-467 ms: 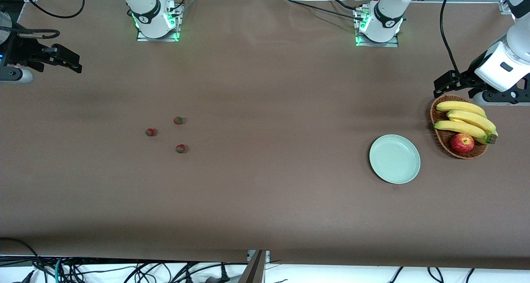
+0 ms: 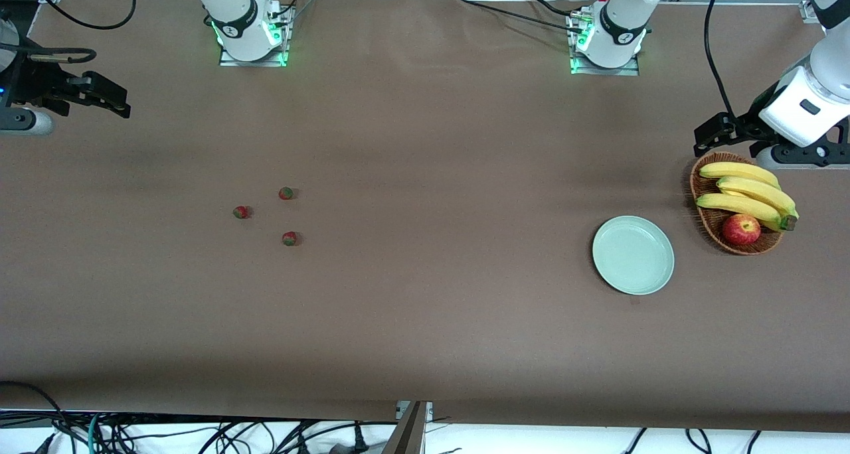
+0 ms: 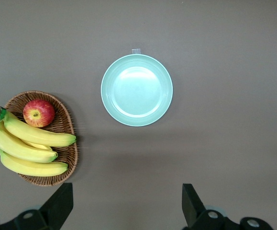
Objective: Collect all strawberries into plate
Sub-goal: 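Reach the right gripper toward the three strawberries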
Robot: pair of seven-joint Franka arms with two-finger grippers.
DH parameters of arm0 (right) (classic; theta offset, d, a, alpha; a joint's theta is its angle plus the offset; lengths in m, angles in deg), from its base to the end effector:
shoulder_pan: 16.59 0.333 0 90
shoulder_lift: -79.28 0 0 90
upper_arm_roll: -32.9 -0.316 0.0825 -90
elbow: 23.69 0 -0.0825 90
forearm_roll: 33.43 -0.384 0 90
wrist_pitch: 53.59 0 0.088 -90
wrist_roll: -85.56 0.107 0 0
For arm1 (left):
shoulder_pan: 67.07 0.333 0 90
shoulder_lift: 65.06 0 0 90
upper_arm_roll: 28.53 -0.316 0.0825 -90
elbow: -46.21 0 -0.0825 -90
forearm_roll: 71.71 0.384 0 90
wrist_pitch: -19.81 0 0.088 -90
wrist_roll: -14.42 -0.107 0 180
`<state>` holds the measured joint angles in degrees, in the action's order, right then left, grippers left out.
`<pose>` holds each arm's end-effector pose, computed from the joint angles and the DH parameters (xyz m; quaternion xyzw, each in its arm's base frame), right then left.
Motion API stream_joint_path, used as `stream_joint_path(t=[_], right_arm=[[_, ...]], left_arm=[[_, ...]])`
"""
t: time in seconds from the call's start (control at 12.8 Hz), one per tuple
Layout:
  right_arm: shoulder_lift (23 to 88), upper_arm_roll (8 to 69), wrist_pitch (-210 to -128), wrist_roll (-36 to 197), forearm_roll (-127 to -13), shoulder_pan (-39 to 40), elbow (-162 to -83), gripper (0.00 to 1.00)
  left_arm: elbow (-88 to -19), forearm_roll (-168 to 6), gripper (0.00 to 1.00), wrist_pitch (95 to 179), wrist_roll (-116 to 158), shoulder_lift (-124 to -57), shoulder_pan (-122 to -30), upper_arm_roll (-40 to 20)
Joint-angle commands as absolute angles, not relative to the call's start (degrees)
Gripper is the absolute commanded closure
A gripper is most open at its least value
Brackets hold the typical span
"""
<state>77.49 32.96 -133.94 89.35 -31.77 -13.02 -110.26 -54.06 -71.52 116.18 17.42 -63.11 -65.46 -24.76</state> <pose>0.5452 0.0300 0.6216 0.9974 -0.0039 -0.0688 0.0188 0.5475 -0.0208 0.5677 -0.9998 -0.0072 0.0169 0.0035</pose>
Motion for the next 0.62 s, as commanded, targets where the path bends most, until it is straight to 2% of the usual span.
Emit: stream_joint_path(t=[0.0,0.31,0.55], right_arm=[[72.44,32.29,-135.93,89.34,-31.33,-13.69,-109.3,0.0],[63.31,32.29,-141.99,89.33,-31.67,-14.22,-111.39,0.0],[58.81,32.2,-152.16,89.33,-31.68,-14.22,-117.18,0.0]], left_arm=[[-54.16,-72.41,0.0,114.74,17.41,-61.99,-65.31,-24.57],[-54.07,-72.33,0.0,114.56,17.94,-61.99,-65.31,-24.49],[-54.07,-72.33,0.0,114.56,17.94,-61.99,-65.4,-24.49]])
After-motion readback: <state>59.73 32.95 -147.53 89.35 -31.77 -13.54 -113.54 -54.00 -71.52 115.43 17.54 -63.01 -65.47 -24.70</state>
